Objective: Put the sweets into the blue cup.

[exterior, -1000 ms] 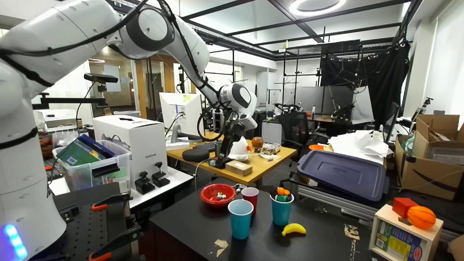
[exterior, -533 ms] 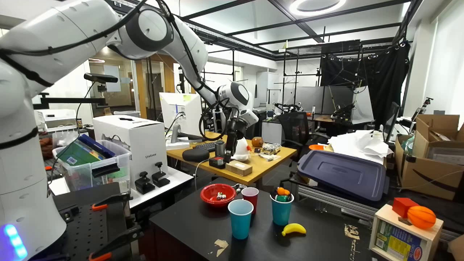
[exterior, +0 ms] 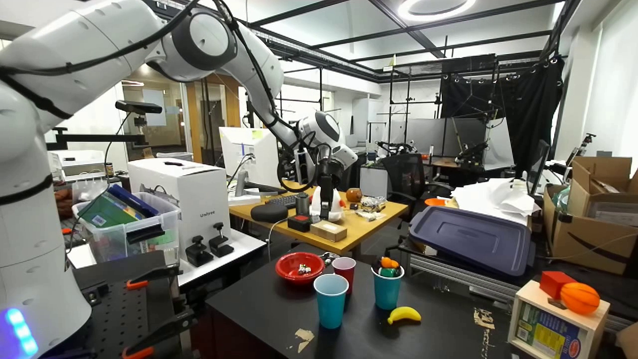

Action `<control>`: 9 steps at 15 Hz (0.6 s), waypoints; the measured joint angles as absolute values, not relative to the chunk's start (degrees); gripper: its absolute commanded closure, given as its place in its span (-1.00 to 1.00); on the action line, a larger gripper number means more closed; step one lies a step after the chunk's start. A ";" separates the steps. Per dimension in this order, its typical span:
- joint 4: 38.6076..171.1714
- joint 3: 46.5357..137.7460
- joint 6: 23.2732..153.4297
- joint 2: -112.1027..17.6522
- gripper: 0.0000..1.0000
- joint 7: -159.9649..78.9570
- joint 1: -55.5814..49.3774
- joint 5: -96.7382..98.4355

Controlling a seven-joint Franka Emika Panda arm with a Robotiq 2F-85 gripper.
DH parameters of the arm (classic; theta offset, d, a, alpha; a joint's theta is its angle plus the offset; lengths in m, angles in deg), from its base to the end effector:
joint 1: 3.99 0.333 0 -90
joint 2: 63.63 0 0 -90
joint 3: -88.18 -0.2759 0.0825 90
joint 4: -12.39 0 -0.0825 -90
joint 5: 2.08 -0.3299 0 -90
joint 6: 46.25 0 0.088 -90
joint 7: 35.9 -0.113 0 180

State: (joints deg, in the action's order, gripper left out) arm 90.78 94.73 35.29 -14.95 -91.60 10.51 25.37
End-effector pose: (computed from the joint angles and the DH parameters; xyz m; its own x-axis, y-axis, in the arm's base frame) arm 0.5680 0.0313 0.1967 0.7573 -0.6527 -0.0224 -0.3599 -0.4457 0.8196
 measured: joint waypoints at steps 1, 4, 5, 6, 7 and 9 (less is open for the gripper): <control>90.78 94.73 35.42 -14.95 0.46 -92.02 10.61 26.22; 90.78 94.73 35.91 -14.95 0.17 -93.09 10.82 27.31; 90.78 94.73 36.04 -14.95 0.03 -93.44 10.87 27.62; 90.78 94.73 36.24 -14.95 -0.10 -93.67 10.93 28.19; 90.78 94.73 36.46 -14.95 -0.28 -93.73 11.00 28.71; 90.78 94.73 37.31 -14.95 -0.58 -93.76 11.10 29.79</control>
